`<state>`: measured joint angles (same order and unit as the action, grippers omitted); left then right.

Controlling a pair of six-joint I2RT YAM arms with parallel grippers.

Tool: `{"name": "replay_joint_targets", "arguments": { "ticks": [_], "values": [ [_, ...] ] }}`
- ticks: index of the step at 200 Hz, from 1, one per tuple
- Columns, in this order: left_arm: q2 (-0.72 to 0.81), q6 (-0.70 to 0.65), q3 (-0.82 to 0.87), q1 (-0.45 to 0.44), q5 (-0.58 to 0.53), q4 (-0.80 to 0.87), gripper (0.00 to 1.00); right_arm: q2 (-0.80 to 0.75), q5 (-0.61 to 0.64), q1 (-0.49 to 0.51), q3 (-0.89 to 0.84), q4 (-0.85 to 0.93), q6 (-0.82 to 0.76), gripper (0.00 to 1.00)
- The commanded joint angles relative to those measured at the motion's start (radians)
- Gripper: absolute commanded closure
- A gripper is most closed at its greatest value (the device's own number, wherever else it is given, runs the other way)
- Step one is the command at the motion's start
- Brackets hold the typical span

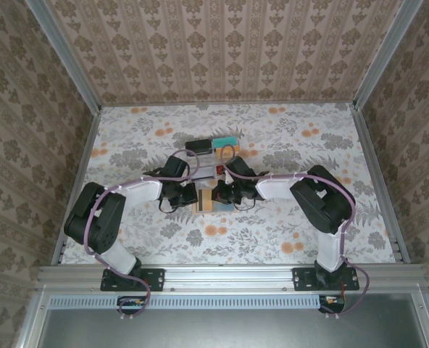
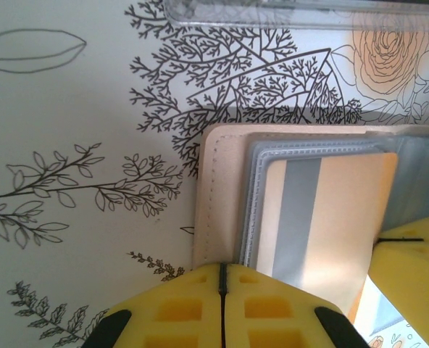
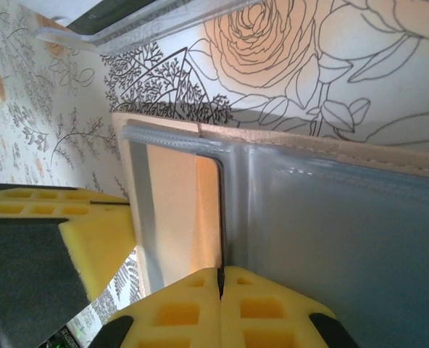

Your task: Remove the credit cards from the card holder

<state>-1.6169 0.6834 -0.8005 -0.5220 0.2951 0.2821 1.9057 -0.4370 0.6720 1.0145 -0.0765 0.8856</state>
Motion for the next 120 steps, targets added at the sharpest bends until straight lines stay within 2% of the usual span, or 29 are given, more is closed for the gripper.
{"name": "replay_joint_targets", "arguments": {
  "ticks": [1,54,120],
  "values": [
    [-0.027,-0.022,0.024,0.009,-0.054,0.08,0.93,-0.057,-0.003,-0.01,-0.03,-0.013,-0.019,1.0],
    [-0.026,-0.028,0.021,0.014,-0.053,0.083,0.93,-0.065,-0.001,-0.026,-0.057,-0.023,-0.01,1.0],
    [-0.018,-0.039,-0.002,0.016,-0.051,0.097,0.93,-0.08,0.075,-0.028,-0.051,0.051,-0.035,1.0]
  ]
}}
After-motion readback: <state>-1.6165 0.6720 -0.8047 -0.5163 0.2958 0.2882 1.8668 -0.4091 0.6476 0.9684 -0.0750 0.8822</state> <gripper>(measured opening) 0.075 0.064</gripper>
